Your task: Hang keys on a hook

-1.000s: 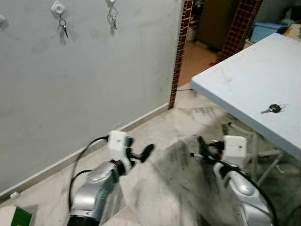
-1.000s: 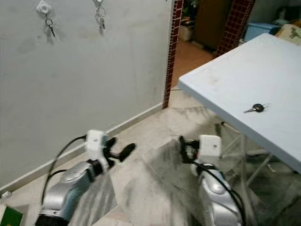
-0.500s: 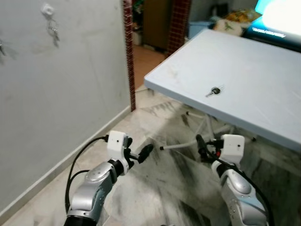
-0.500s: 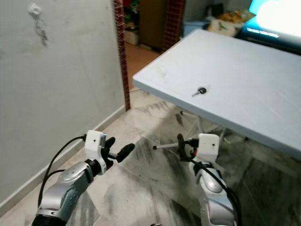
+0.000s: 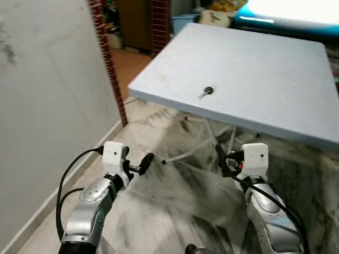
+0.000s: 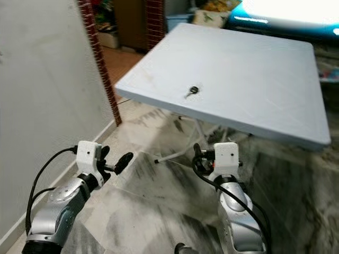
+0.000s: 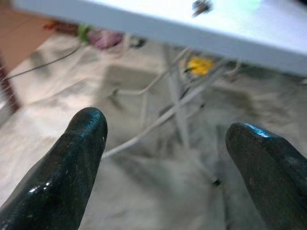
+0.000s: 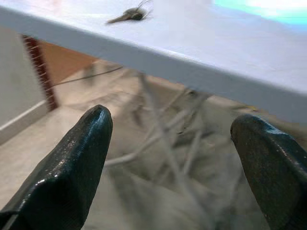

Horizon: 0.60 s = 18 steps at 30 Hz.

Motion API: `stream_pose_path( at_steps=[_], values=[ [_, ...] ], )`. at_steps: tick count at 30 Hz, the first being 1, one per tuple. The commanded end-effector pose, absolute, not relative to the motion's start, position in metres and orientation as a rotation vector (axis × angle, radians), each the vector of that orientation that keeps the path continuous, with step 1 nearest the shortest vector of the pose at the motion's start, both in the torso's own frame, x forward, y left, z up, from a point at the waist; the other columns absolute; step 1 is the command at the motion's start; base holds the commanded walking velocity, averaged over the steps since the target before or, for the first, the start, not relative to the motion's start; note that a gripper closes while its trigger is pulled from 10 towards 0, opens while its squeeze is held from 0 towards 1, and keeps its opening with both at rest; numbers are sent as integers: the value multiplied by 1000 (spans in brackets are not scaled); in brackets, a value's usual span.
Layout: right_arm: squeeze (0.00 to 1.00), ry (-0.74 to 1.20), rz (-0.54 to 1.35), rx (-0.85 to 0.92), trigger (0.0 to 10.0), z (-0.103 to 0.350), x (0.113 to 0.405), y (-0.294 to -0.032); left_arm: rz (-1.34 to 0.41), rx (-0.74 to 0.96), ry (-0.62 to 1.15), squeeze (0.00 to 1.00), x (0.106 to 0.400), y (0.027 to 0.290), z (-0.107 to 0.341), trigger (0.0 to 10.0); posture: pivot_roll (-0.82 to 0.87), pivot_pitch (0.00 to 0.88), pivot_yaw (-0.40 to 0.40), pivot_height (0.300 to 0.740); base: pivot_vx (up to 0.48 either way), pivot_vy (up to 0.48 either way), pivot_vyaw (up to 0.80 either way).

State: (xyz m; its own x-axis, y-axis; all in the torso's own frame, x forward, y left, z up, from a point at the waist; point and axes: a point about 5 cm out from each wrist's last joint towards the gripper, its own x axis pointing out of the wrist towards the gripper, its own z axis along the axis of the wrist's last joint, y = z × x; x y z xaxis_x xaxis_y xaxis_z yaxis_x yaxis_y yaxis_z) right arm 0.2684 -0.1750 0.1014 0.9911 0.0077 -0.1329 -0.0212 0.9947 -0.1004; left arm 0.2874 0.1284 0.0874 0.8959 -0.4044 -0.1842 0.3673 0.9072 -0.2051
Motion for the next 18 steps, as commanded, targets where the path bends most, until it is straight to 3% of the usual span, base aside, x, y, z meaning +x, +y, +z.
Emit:
stream_pose_path(
  at_steps=[1, 5, 10, 18],
  values=[
    [0, 105, 31, -103, 10000, 108, 269, -167, -384, -160, 214, 0, 289, 133, 90, 10000, -64, 76, 36, 740, 0, 0, -800],
    [0, 97, 43, -113, 10000, 107, 267, -163, -378, -165, 199, 0, 291, 127, 92, 10000, -64, 76, 36, 740, 0, 0, -700],
    [0, 104, 65, -129, 10000, 104, 264, -158, -359, -189, 201, 0, 292, 126, 92, 10000, -64, 75, 38, 740, 0, 0, 0],
    [0, 107, 80, -137, 10000, 103, 264, -156, -360, -185, 207, 0, 293, 129, 91, 10000, -63, 76, 40, 740, 0, 463, 0]
  ],
)
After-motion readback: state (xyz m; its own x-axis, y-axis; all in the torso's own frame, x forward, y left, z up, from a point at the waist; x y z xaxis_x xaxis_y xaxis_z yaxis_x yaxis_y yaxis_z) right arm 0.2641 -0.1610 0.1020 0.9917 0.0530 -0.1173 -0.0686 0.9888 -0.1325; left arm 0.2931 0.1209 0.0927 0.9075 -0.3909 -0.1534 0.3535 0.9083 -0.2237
